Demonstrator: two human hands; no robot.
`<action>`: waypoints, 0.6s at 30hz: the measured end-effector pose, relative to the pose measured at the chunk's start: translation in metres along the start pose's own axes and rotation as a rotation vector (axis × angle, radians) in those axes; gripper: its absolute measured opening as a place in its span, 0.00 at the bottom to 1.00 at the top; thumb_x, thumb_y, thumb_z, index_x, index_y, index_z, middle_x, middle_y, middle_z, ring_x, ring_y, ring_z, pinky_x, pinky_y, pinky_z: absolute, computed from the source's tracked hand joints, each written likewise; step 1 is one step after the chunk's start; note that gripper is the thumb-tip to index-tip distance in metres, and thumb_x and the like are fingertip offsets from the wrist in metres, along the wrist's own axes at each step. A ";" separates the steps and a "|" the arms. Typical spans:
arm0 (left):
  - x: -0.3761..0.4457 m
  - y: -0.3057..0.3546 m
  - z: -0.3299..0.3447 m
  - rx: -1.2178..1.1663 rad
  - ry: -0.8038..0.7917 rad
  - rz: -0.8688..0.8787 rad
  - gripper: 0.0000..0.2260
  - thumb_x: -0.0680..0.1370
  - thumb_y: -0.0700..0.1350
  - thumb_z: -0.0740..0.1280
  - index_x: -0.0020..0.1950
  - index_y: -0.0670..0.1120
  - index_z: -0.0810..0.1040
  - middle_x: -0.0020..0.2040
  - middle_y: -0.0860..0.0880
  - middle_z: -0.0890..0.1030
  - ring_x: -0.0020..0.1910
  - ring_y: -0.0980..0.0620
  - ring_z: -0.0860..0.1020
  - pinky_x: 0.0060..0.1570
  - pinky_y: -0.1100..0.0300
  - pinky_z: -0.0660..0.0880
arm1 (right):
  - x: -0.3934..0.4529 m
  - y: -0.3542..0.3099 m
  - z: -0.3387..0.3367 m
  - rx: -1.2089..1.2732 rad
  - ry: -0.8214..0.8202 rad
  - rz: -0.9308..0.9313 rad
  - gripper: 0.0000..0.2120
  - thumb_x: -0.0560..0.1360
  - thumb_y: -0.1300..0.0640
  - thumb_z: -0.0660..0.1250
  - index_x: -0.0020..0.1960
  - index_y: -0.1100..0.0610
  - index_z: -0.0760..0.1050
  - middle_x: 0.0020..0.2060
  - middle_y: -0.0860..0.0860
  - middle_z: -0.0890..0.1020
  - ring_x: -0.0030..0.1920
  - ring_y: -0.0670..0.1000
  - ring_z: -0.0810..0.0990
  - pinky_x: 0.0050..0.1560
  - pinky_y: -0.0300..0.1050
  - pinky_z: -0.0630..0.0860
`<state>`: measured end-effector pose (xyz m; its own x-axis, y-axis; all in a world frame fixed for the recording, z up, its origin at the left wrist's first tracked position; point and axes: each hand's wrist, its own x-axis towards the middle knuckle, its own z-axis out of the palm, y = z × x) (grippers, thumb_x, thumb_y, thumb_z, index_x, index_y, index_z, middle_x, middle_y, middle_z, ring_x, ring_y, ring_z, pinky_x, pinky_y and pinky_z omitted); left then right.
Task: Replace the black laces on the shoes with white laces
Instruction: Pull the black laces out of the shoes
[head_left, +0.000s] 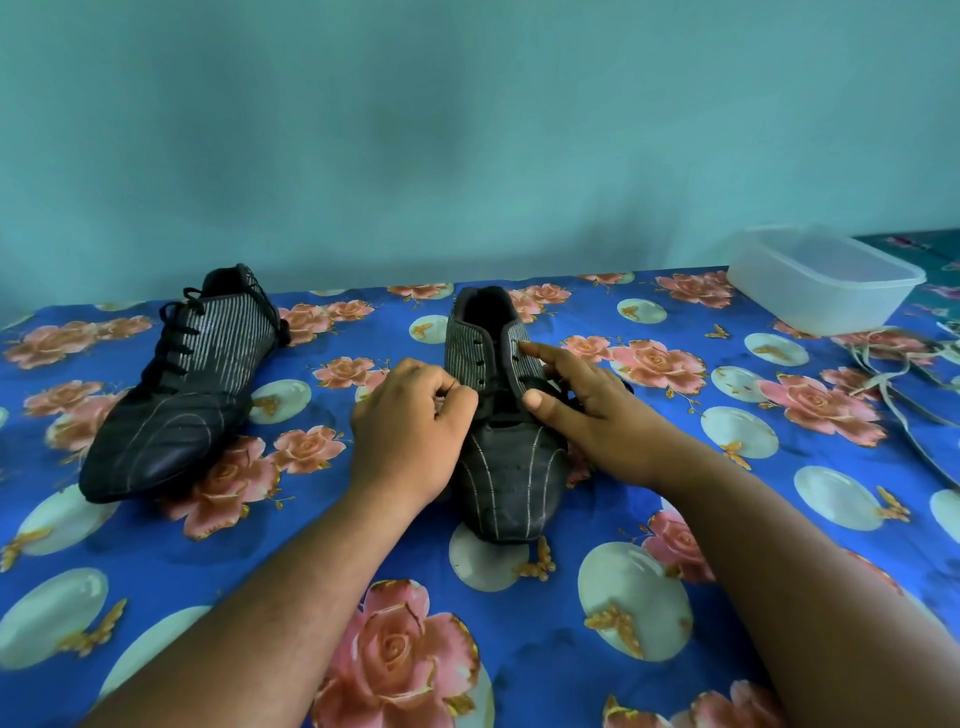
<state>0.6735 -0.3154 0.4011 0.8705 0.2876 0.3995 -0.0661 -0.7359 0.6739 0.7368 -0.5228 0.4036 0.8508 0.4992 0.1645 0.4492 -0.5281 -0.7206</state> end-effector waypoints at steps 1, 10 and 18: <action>0.000 -0.001 0.000 -0.031 0.000 -0.005 0.10 0.75 0.56 0.59 0.37 0.55 0.73 0.42 0.55 0.75 0.44 0.54 0.72 0.55 0.47 0.71 | 0.000 0.000 0.000 0.024 -0.019 0.002 0.34 0.71 0.22 0.59 0.75 0.30 0.61 0.67 0.44 0.75 0.71 0.50 0.70 0.72 0.59 0.68; -0.002 -0.003 0.000 -0.173 0.016 0.172 0.12 0.74 0.62 0.67 0.46 0.55 0.82 0.43 0.57 0.79 0.42 0.55 0.77 0.46 0.45 0.77 | -0.002 0.000 -0.004 0.113 -0.072 -0.002 0.44 0.61 0.17 0.65 0.73 0.30 0.60 0.65 0.50 0.74 0.67 0.55 0.75 0.60 0.60 0.80; 0.002 -0.007 0.000 -0.099 0.027 -0.062 0.14 0.69 0.61 0.57 0.32 0.53 0.72 0.33 0.55 0.74 0.43 0.47 0.76 0.53 0.39 0.74 | -0.007 -0.009 -0.007 0.149 -0.078 0.004 0.40 0.68 0.33 0.68 0.77 0.38 0.62 0.57 0.41 0.73 0.61 0.41 0.76 0.52 0.47 0.82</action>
<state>0.6755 -0.3101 0.3970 0.8608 0.3484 0.3709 -0.0616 -0.6522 0.7556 0.7282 -0.5261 0.4134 0.8263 0.5519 0.1127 0.3953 -0.4255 -0.8141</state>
